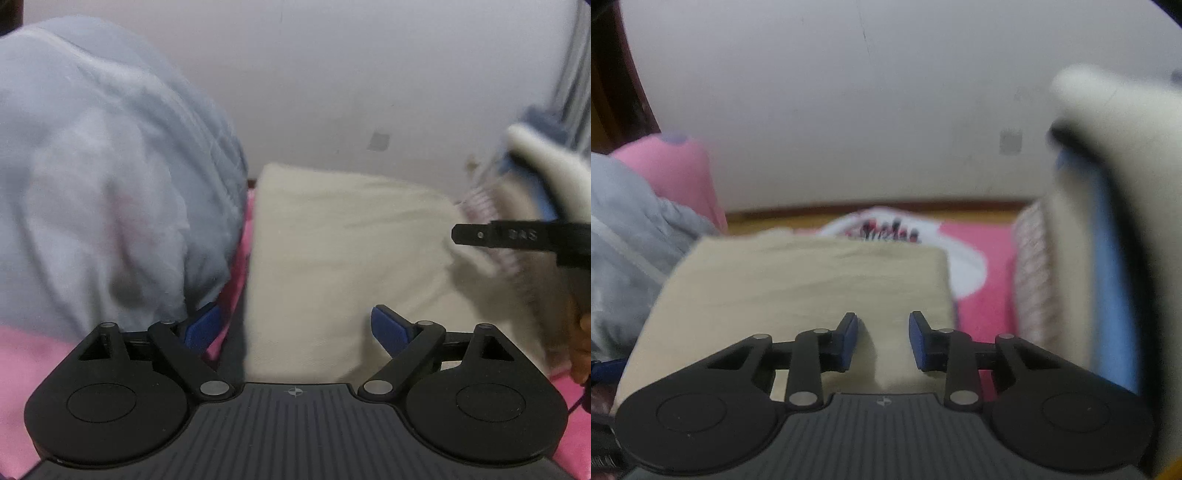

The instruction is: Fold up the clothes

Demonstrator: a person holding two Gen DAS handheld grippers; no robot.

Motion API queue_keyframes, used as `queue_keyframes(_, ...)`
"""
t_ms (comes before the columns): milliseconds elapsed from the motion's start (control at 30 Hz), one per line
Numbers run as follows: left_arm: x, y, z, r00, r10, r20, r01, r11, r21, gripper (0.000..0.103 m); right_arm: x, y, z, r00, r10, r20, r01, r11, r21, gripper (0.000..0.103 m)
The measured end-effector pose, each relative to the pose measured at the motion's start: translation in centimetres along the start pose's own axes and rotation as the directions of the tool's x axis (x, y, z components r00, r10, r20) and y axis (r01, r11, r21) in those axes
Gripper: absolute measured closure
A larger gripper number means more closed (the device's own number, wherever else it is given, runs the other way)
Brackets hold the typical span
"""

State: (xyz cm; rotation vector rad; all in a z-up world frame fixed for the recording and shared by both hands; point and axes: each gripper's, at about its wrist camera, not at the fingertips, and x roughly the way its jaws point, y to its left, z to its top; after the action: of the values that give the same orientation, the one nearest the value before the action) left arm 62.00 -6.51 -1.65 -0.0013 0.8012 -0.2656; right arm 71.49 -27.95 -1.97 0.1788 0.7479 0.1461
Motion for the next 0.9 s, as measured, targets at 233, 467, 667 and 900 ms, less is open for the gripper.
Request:
queue_keyframes(233,-3.1,-3.4,-4.1,0.997,0.057,-0.056,-0.036,0.949,0.314,0.007,-10.0,0.6,-7.9,0.998,0.058,-0.014,-0.059,0.993,-0.104,0.07)
queue_keyframes(467,-6.1,-4.1,-6.1,0.983,0.165,-0.087,-0.118,0.912,0.393,0.007,-10.2,0.7,-10.7,0.997,-0.033,-0.073,0.031,0.999,-0.04,0.067)
queue_keyframes(667,-19.1,-4.1,-5.9,0.997,0.064,-0.043,-0.042,0.919,0.391,0.003,-21.4,1.6,-14.8,0.99,-0.009,-0.139,0.017,0.998,0.056,0.067)
queue_keyframes(900,-28.3,-4.3,-8.6,0.998,-0.055,0.027,0.05,0.988,0.145,0.0,-32.3,6.5,-20.8,0.973,-0.06,-0.224,0.069,0.997,0.036,0.059)
